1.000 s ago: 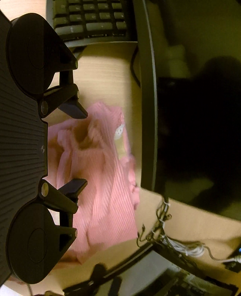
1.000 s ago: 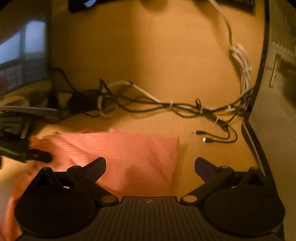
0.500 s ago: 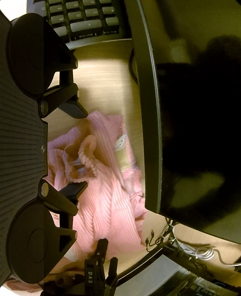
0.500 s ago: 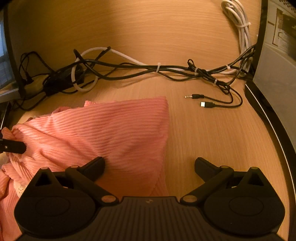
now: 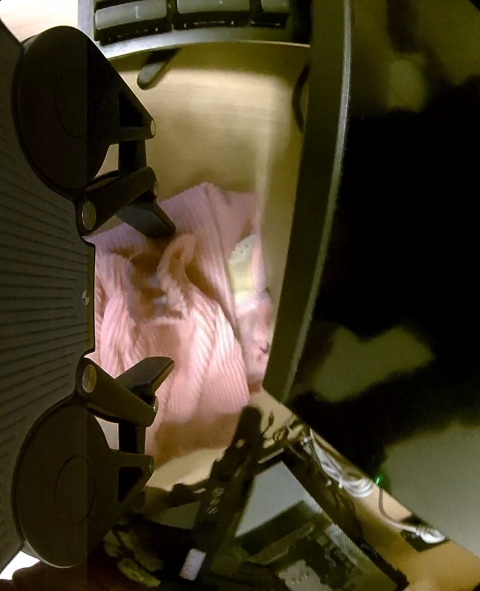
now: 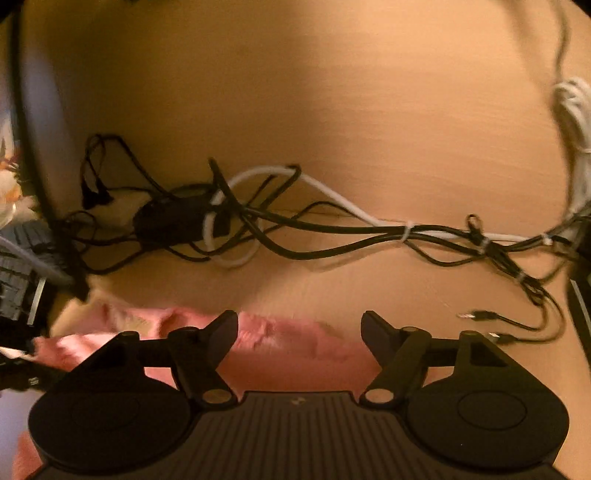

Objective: Fold clothes

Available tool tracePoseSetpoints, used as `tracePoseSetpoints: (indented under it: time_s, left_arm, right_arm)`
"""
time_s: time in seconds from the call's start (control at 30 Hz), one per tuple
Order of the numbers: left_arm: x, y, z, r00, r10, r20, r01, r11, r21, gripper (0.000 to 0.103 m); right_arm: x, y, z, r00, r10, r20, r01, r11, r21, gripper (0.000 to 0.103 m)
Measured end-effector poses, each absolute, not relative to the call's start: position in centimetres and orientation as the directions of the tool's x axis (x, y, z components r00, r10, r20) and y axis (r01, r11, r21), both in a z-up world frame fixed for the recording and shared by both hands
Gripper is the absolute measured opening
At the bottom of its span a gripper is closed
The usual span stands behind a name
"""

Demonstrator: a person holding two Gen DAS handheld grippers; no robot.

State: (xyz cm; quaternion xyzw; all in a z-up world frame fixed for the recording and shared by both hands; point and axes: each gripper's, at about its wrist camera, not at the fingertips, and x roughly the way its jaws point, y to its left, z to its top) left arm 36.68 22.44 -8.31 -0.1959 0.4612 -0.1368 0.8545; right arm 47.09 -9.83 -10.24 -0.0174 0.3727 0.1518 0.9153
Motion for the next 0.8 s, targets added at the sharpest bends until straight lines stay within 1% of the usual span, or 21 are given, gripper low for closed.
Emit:
tracePoseSetpoints:
  time_s: [0.07,0.13,0.17,0.2,0.23,0.27,0.37,0.4,0.43,0.47,0.5,0.53,0.63,0.67,0.8]
  left_arm:
    - [36.8,22.5,-8.3,0.545,-0.392,-0.741,0.039,0.895,-0.445,0.076]
    - [37.0,22.6,-8.5,0.546,-0.388,-0.742,0.032,0.895,-0.444,0.077]
    - [37.0,22.6,-8.6,0.547,-0.388,-0.742,0.029,0.894,-0.446,0.078]
    - [37.1,22.6,-8.6,0.549,-0.389,-0.74,0.029,0.894,-0.448,0.079]
    - [37.3,22.6,-8.6,0.553,-0.39,-0.736,0.031,0.892,-0.45,0.08]
    - [37.4,22.6,-8.7,0.559,-0.39,-0.732,0.029,0.891,-0.452,0.08]
    - [37.4,22.7,-8.8,0.572,-0.392,-0.72,0.027,0.887,-0.462,0.081]
    - [37.3,22.8,-8.8,0.576,-0.39,-0.718,0.03,0.889,-0.458,0.081]
    - [37.0,22.9,-8.6,0.581,-0.384,-0.718,0.037,0.894,-0.447,0.082]
    - [36.7,23.0,-8.5,0.586,-0.378,-0.717,0.044,0.898,-0.437,0.083]
    - [36.4,23.1,-8.3,0.59,-0.366,-0.72,0.046,0.905,-0.423,0.084]
    - [36.3,23.4,-8.2,0.591,-0.347,-0.728,0.039,0.914,-0.405,0.087]
    - [36.8,23.9,-8.5,0.565,-0.329,-0.756,-0.002,0.916,-0.401,0.088]
    - [37.0,24.1,-8.6,0.559,-0.346,-0.754,-0.003,0.908,-0.418,0.09]
    - [38.0,23.8,-8.8,0.551,-0.416,-0.724,0.022,0.874,-0.485,0.091]
  right_arm:
    - [48.2,-9.6,-11.5,0.647,0.242,-0.723,-0.285,0.956,0.065,0.071]
    - [48.4,-9.6,-12.1,0.643,0.236,-0.728,-0.284,0.957,0.06,0.066]
    - [48.2,-9.6,-12.1,0.644,0.234,-0.728,-0.285,0.957,0.056,0.049]
    - [48.0,-9.5,-11.9,0.641,0.23,-0.732,-0.289,0.956,0.047,0.022]
    - [47.8,-9.4,-11.8,0.638,0.227,-0.736,-0.292,0.956,0.041,0.012]
    - [47.5,-9.4,-11.7,0.637,0.225,-0.738,-0.295,0.955,0.037,0.01]
    - [46.1,-10.3,-10.2,0.668,0.224,-0.709,-0.302,0.953,0.016,0.011]
    - [45.5,-11.2,-9.5,0.685,0.225,-0.693,-0.283,0.959,0.032,0.019]
    - [44.9,-12.2,-8.9,0.699,0.224,-0.679,-0.262,0.964,0.049,0.028]
    - [44.4,-13.2,-8.4,0.708,0.221,-0.67,-0.237,0.969,0.068,0.052]
    - [44.0,-14.3,-8.0,0.711,0.216,-0.669,-0.214,0.973,0.087,0.063]
    - [43.6,-15.4,-8.0,0.704,0.211,-0.678,-0.192,0.976,0.105,0.064]
    - [43.4,-18.3,-8.7,0.656,0.212,-0.725,-0.117,0.977,0.18,0.064]
    - [43.4,-18.9,-9.1,0.642,0.225,-0.733,-0.098,0.972,0.212,0.064]
    - [44.6,-19.4,-10.5,0.627,0.303,-0.718,-0.051,0.935,0.35,0.066]
